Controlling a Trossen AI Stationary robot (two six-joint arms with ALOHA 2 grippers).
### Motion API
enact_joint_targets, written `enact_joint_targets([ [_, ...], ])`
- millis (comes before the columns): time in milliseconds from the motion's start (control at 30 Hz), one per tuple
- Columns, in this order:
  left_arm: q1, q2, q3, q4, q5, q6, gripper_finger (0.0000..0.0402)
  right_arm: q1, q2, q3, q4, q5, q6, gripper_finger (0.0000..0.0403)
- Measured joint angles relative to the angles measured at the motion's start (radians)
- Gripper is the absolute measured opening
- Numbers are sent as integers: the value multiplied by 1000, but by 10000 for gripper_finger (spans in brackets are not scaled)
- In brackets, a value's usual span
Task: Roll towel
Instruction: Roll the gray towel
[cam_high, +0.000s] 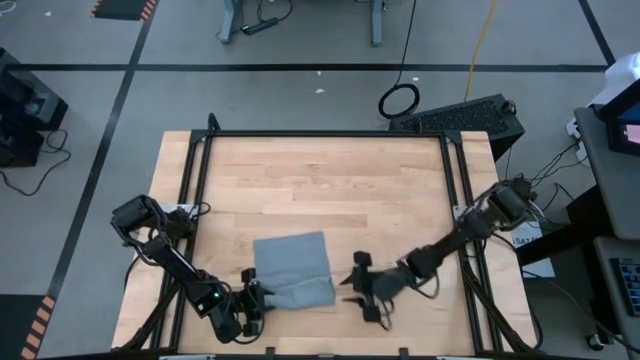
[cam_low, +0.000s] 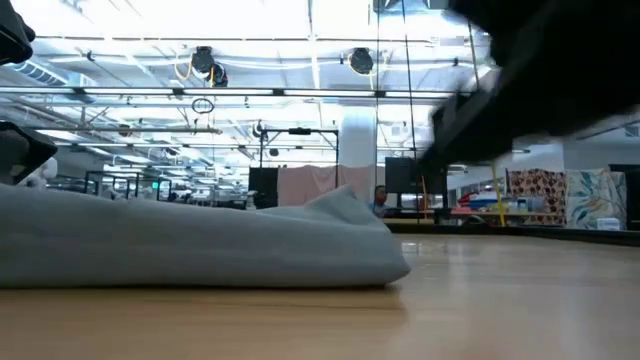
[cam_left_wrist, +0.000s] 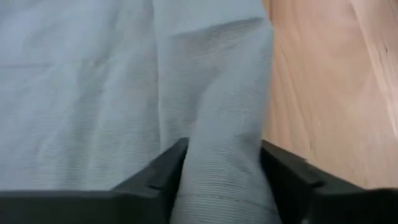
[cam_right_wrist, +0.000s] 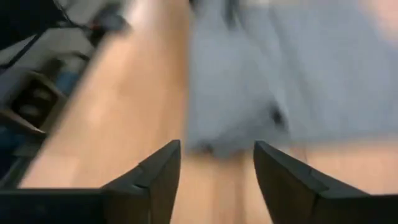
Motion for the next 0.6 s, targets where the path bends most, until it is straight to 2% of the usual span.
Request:
enact_joint_targets([
  [133,0,-2,0,-13,-3,1,111,83,73,7,236,153,-217,240],
  [200,0,-2,0,-26,-7,0,85,95,131,27,257,202,-248,267],
  [300,0,-3,0,-29,-11,3,55,90,201,98,246,231,-262,301],
  [400,0,-3,0,-30,-14,3,37,71,275,171,212,230,-280,314],
  [500,0,-3,0,-26,-15,3,31,45,330,241,145,230,-280,311],
  [600,-1,-3,0,-22,-14,2,34,17,353,301,19,237,-209,295],
])
